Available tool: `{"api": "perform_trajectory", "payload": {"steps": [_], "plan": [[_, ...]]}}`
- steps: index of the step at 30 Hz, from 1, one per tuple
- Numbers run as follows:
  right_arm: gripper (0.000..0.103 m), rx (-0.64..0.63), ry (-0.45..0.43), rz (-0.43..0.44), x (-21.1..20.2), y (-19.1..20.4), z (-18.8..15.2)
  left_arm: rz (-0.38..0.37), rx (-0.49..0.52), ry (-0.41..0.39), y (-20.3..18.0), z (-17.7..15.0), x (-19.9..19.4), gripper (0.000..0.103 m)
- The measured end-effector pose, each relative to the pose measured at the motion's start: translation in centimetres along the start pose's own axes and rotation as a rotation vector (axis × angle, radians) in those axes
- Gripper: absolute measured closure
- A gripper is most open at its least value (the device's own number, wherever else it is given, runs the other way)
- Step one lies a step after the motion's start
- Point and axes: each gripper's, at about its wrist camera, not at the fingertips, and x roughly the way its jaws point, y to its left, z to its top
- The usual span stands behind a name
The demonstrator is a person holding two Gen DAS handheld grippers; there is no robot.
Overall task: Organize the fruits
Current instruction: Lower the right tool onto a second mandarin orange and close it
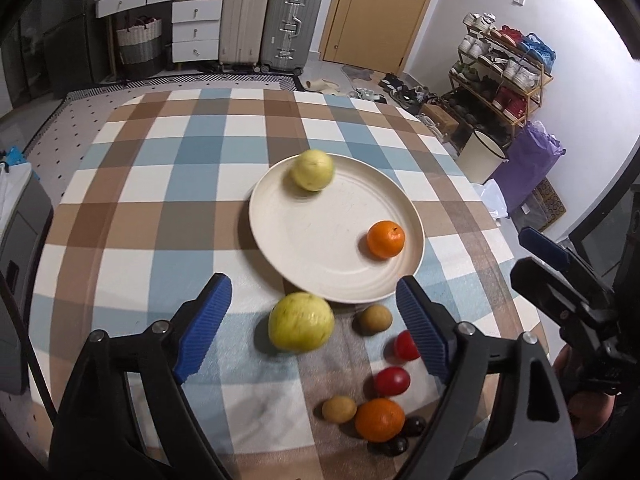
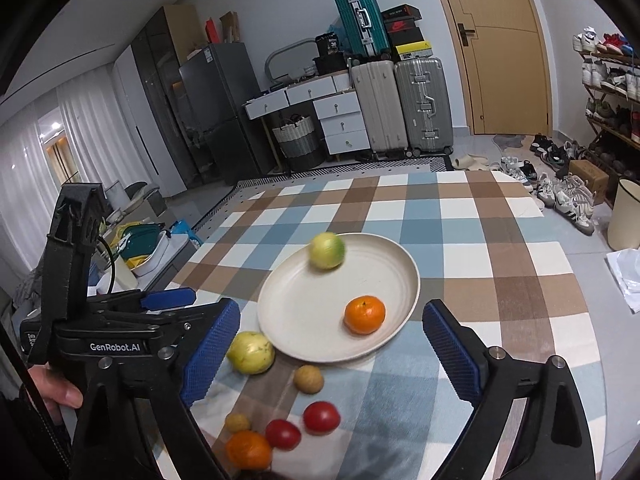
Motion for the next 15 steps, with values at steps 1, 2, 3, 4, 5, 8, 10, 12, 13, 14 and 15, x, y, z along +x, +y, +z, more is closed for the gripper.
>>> {"api": "perform_trajectory", "payload": {"steps": [1, 2, 3, 4, 5, 8, 10, 12, 13, 14, 15], "plan": [[0.008, -0.008, 0.001, 0.000, -0.3, 0.3, -0.2, 0.004, -0.003, -0.006, 0.1, -0.3, -0.4, 0.017], [0.008, -0.015, 0.004, -0.003, -0.5, 0.5, -0.4, 0.005, -0.005, -0.013, 0.1, -0.6, -0.6, 0.016], [0.008, -0.024, 0.008, -0.010, -0.8, 0.9, -0.7, 0.004, -0.007, -0.020, 0.2, -1.0, -1.0, 0.016], [0.008, -0.028, 0.008, -0.010, -1.2, 1.0, -1.0, 0.006, -0.010, -0.023, 0.2, -1.3, -1.2, 0.015], [0.008, -0.031, 0.012, -0.004, -1.4, 1.2, -1.3, 0.009, -0.016, -0.024, 0.3, -1.8, -1.5, 0.015], [0.008, -0.039, 0.024, 0.003, -2.0, 1.7, -2.3, 0.000, -0.037, -0.033, 0.6, -2.8, -2.2, 0.013], [0.008, -0.042, 0.033, 0.009, -2.4, 2.0, -3.2, 0.001, -0.042, -0.047, 0.6, -3.6, -2.7, 0.009], [0.008, -0.044, 0.042, 0.022, -2.7, 2.3, -4.2, 0.016, -0.045, -0.054, 0.7, -4.5, -3.2, 0.003], [0.008, -0.043, 0.052, 0.024, -2.8, 2.5, -4.8, 0.015, -0.045, -0.055, 0.7, -4.8, -3.3, 0.002], [0.008, -0.043, 0.064, 0.029, -2.7, 2.6, -5.4, 0.015, -0.046, -0.054, 0.8, -5.1, -3.4, 0.002], [0.008, -0.044, 0.073, 0.035, -2.7, 2.8, -5.9, 0.019, -0.045, -0.051, 0.7, -5.5, -3.5, 0.002]]}}
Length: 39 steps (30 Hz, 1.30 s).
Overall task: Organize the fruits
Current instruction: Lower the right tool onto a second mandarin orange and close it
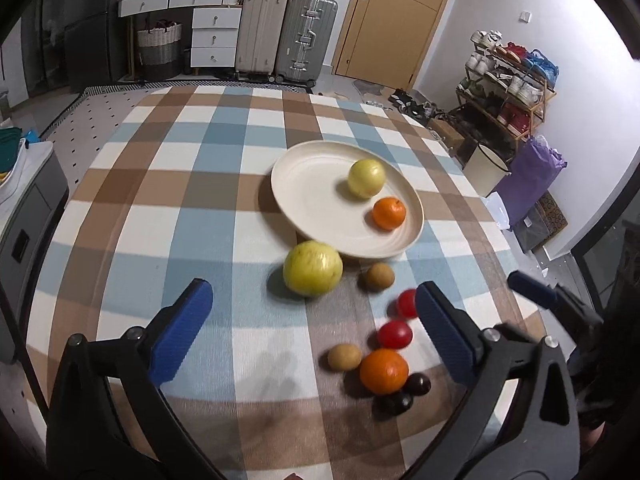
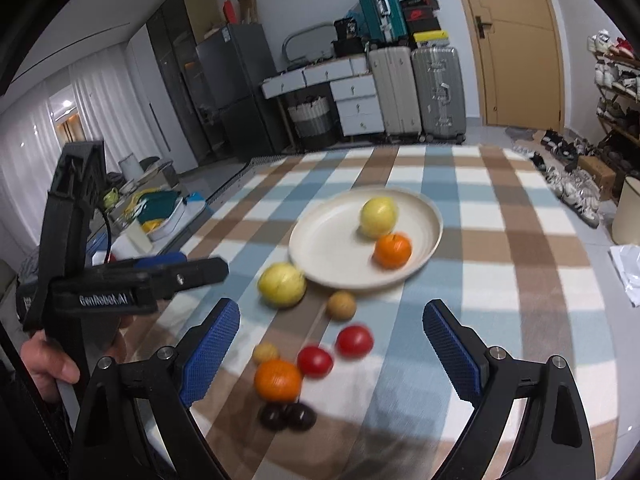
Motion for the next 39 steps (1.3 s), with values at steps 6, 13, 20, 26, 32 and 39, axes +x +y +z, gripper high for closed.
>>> {"api": "perform_trajectory", "payload": {"steps": [6, 13, 20, 26, 32, 39], "plan": [[0.008, 0.016, 0.055, 0.028, 0.7, 0.7, -2.7, 0.028, 0.009, -0.009, 0.2, -2.2, -0.6, 0.002], [0.008, 0.043, 0.112, 0.070, 2.2, 0.9, -4.8, 0.078, 0.023, -0.024, 1.0, -4.5, -0.8, 0.002], [0.010, 0.057, 0.174, 0.111, 4.5, 1.3, -5.4, 0.102, 0.012, -0.012, 2.3, -5.4, -0.3, 0.002], [0.017, 0.062, 0.210, 0.135, 6.2, 1.7, -5.5, 0.110, 0.011, 0.001, 3.1, -5.3, 0.2, 0.002], [0.024, 0.057, 0.232, 0.129, 7.3, 2.1, -5.5, 0.130, 0.000, 0.005, 3.8, -5.0, 0.5, 0.002], [0.051, 0.036, 0.243, 0.147, 7.7, 2.8, -5.6, 0.144, -0.005, 0.020, 4.3, -5.0, 1.0, 0.002]]}}
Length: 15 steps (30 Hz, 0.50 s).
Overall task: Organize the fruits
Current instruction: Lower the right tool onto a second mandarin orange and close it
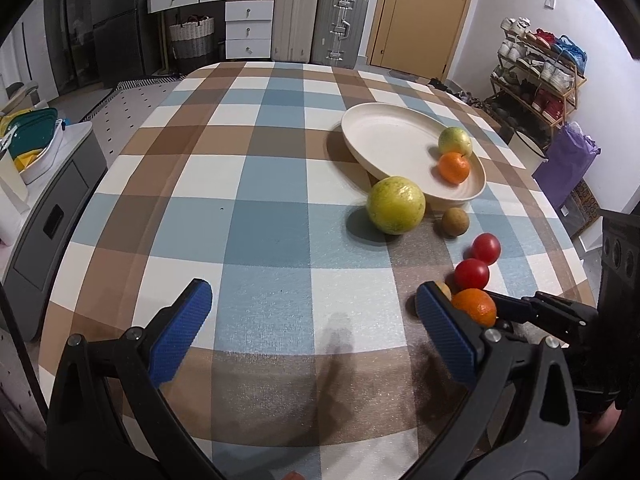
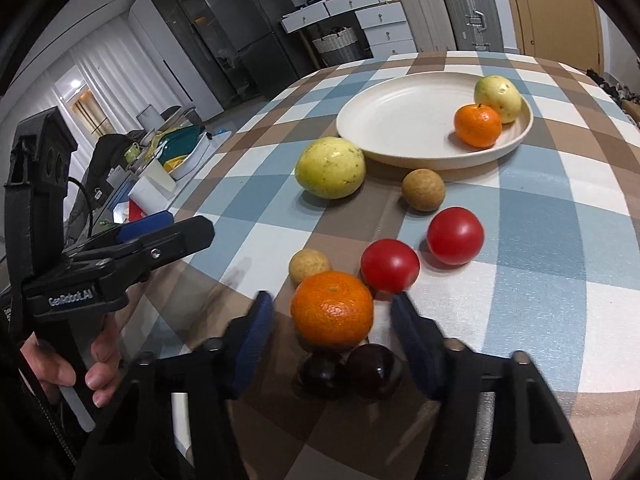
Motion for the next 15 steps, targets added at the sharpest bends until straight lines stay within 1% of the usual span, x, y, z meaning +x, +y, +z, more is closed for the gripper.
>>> {"api": "perform_trajectory", "payload": {"steps": [1, 2, 7, 15], "plan": [[0.059, -0.003, 0.000, -0.005, 0.0, 0.0, 0.0, 0.000, 0.000, 0.001, 0.0, 0.0, 0.0, 0.002], [0.062, -0.008, -0.001, -0.011, 0.0, 0.1, -0.1, 0.001, 0.000, 0.003, 0.0, 0.0, 0.1, 0.002], [0.063, -0.041, -0.023, -0.008, -0.3, 0.4, -0.5, 0.004, 0.001, 0.008, 0.1, 0.1, 0.3, 0.002], [0.063, -0.042, -0.061, -0.018, -1.6, 0.1, 0.0, -0.005, 0.000, 0.021, -0.1, 0.7, 1.0, 0.002]]}}
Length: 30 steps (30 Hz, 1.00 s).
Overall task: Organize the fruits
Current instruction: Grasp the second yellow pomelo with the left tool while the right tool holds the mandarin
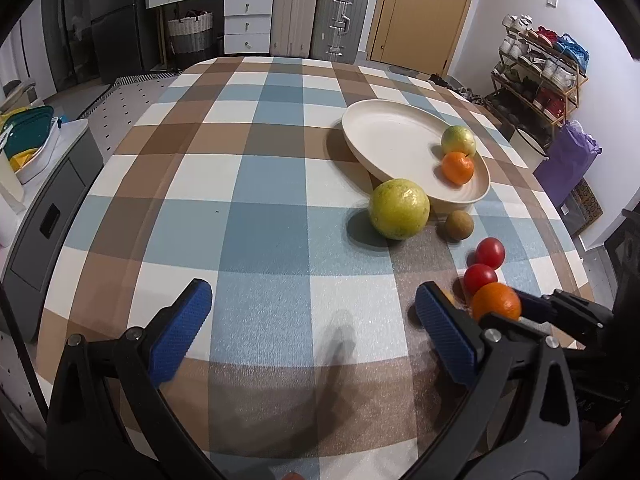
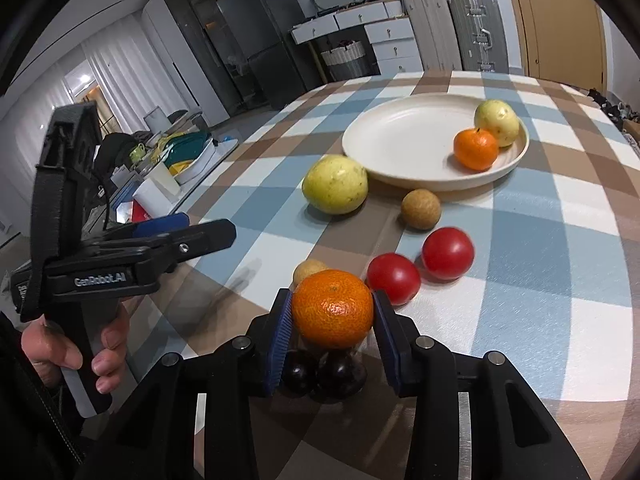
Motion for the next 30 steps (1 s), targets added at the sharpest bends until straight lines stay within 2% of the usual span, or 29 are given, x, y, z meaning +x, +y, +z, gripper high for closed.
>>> {"api": "perform_trajectory", "payload": {"steps": [8, 12, 22, 30], "plan": [[0.063, 0.053, -0.044, -0.032, -1.4, -2.1, 1.0, -0.053, 0.004, 0.021, -0.8, 1.7, 1.5, 0.002], [0.063, 0.073, -0.060, -0.034, -1.8, -3.3, 1.3, -0.117, -0.002, 0.041, -1.4, 2.7, 2.6, 0.002], [0.063, 0.096, -0.082, -0.034, -2.2, -5.1, 2.0, -0.137, 0.018, 0.065, -3.1, 5.5, 5.9, 0.002], [0.063, 0.126, -0.083, -0.035, -2.0, -6.7, 2.3, -0.173, -0.011, 0.115, -3.5, 7.0, 8.9, 0.002]]}}
